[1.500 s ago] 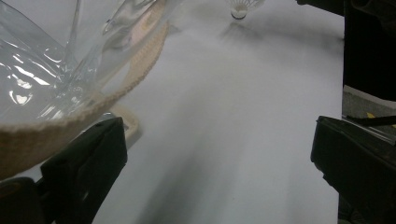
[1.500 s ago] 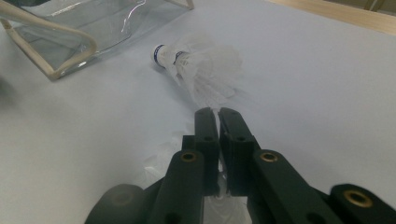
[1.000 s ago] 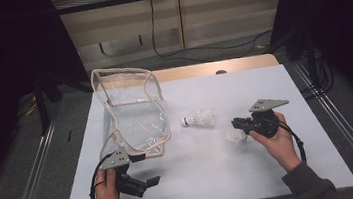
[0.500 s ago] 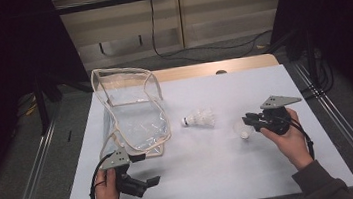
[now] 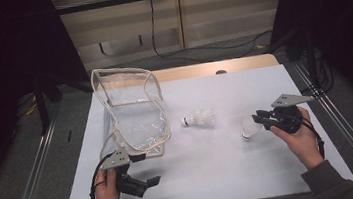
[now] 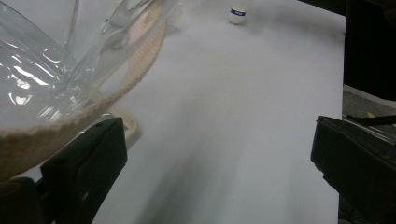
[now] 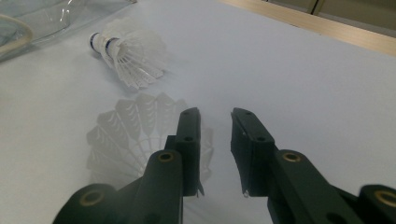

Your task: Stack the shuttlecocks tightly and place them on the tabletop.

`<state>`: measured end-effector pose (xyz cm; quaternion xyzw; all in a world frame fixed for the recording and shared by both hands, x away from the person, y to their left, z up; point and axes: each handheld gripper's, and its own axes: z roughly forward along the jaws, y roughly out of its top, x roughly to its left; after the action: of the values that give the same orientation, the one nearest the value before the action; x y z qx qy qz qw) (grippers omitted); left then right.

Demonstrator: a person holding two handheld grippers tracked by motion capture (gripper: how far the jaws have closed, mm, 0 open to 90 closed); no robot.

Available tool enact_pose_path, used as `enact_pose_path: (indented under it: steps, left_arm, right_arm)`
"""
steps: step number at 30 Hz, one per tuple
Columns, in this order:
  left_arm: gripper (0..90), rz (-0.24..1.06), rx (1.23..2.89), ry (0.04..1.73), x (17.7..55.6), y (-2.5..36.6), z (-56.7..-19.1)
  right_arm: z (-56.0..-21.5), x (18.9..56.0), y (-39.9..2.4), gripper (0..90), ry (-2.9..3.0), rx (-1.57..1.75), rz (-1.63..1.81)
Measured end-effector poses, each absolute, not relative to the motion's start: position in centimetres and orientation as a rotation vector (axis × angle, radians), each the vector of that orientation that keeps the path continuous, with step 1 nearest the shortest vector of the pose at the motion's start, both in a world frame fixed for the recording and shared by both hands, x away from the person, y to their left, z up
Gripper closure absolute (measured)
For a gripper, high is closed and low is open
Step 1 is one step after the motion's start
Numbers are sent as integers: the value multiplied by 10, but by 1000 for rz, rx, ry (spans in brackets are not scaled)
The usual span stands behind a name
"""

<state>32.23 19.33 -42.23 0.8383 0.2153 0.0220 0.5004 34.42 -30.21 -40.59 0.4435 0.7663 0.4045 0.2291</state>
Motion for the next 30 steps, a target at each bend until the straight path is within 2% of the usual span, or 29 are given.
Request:
enact_pose_path:
  steps: [4, 11, 30]
  left_arm:
    - [37, 53, 2024, 521, 322, 193, -422]
    - [37, 51, 2026, 518, 322, 194, -422]
    - [37, 53, 2027, 519, 322, 194, -422]
  right_arm:
    - [-406, 344, -304, 739, 2106, 1217, 1104]
    - [-408, 343, -304, 886, 2133, 1212, 1096]
    - [-411, 341, -308, 900, 2119, 1224, 1103]
